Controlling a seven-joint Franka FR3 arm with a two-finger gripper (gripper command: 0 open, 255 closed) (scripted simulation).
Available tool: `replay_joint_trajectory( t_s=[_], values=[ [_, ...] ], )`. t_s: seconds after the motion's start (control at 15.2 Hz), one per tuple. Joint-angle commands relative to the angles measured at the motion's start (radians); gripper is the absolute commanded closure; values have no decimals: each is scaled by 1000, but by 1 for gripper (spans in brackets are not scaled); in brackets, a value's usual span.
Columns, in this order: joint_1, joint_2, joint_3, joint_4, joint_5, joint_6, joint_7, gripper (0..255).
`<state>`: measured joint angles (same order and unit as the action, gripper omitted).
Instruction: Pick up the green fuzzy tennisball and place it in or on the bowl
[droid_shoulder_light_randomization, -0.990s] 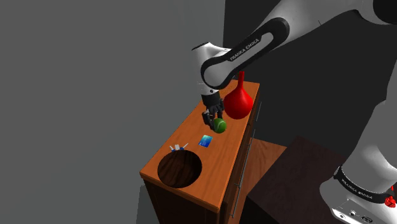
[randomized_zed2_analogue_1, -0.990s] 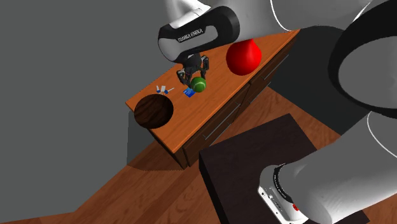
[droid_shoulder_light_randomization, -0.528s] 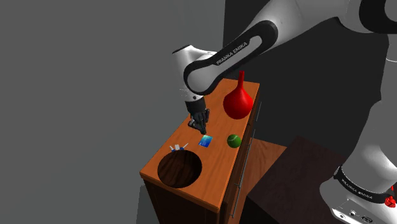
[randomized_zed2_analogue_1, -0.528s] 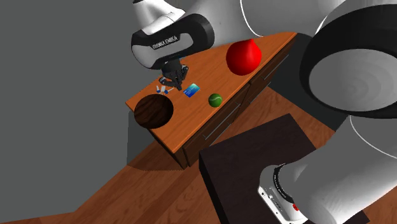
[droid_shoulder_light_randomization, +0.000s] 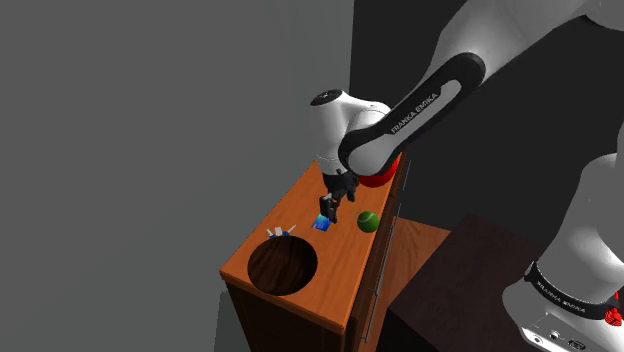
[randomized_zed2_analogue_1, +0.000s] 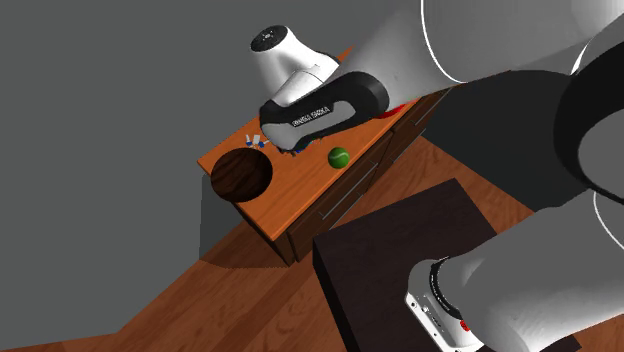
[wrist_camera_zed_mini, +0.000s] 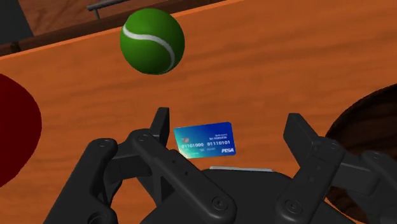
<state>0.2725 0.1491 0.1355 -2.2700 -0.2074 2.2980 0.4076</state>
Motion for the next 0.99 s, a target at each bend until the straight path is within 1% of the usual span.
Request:
replay_joint_trajectory(
  t_s=[0.0, 0.13, 0.2, 0.33, 0.4, 0.46, 0.86, 0.92],
  values=[
    [-1, -41, -22, -107, -76, 104, 77, 0],
    [-4, -71, -47, -201, -176, 196, 175, 0],
    [-7, -83, -60, -244, -237, 239, 233, 0],
    [-14, -98, -93, -319, -388, 319, 373, 0],
    [-19, -101, -111, -351, -479, 354, 456, 0],
    [-20, -101, -111, -352, -481, 355, 457, 0],
    [-30, -4, -143, -327, -588, 422, 536, 0],
    [-31, 22, -153, -319, -618, 438, 558, 0]
  ],
)
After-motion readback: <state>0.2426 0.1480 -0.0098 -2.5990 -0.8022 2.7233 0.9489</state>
